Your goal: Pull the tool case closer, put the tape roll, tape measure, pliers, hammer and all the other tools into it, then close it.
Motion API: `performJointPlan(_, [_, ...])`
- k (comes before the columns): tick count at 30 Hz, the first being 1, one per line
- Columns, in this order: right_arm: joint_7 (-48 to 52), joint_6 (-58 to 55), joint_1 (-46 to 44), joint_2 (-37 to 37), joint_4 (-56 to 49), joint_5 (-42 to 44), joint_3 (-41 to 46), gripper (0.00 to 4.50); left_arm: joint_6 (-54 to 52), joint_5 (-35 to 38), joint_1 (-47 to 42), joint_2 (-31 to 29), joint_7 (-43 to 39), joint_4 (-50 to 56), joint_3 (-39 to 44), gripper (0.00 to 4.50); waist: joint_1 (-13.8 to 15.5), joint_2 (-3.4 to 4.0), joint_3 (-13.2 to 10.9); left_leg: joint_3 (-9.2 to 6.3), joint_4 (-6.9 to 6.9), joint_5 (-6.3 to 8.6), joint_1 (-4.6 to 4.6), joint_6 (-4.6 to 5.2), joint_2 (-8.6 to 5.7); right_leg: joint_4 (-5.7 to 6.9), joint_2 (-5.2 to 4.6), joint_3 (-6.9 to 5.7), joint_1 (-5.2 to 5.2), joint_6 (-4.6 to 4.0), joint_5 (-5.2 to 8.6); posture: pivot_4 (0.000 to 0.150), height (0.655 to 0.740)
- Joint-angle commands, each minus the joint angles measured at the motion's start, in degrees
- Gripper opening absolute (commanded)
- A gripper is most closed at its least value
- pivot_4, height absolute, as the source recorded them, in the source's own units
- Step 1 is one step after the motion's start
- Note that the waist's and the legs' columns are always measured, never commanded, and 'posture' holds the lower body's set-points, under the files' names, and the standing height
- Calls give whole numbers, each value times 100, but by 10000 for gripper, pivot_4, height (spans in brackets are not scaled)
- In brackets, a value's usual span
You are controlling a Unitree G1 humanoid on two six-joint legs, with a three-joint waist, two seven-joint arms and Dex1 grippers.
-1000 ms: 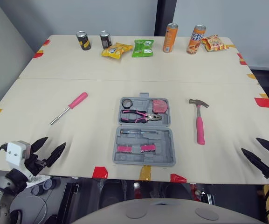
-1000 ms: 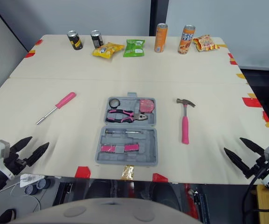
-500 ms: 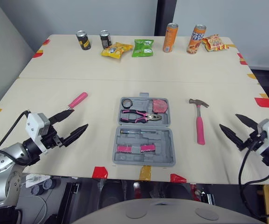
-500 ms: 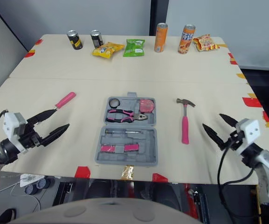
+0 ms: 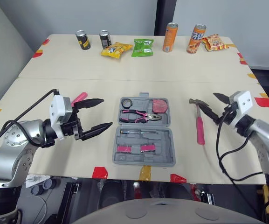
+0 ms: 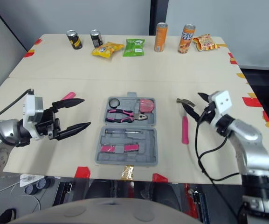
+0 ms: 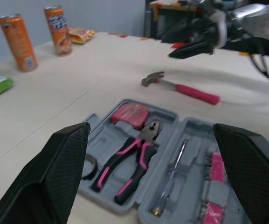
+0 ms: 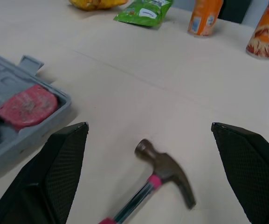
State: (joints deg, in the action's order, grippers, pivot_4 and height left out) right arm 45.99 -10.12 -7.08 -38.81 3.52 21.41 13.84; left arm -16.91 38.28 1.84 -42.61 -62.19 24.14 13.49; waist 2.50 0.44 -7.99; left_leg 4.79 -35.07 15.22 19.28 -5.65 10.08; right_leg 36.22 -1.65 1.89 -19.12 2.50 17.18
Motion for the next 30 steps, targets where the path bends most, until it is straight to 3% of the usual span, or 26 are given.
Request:
performJointPlan(1, [701,481,-473,-426,705,-248,-173,45000,-112,140,-209,-85,-20,225,-64,44555,5,0,0,0,0,0,1,-2,0,1,1,1,0,0,0,1500,7400])
performJointPlan(9, [3065,4095,-2625,-1516,3467,-2042,-1920,45000,-255,175,-287,-192,-284,243,-159,44555,-52,-3,-2,10,-35,1,14,-7,5,18,8,16,-6,1,-1,1500,7400])
performJointPlan(18, [3349,6823,-5068,-1203,5716,-3885,-3488,45000,-307,144,-294,-267,-345,344,-151,44555,-17,-3,0,34,-123,0,109,-5,18,129,31,9,-93,-11,6,1500,7400])
performJointPlan(22, [3396,6790,-5457,-940,6165,-4042,-3693,45000,-334,172,-221,-232,-217,486,-90,44555,-5,-5,1,34,-143,0,146,-5,22,143,31,4,-123,-11,6,1500,7400])
performJointPlan(30, [4296,4423,-4860,-707,5864,-2132,-2385,45000,-383,285,191,-208,43,882,98,44555,108,-5,2,40,-179,1,187,-4,32,142,30,-9,-130,-9,5,1500,7400])
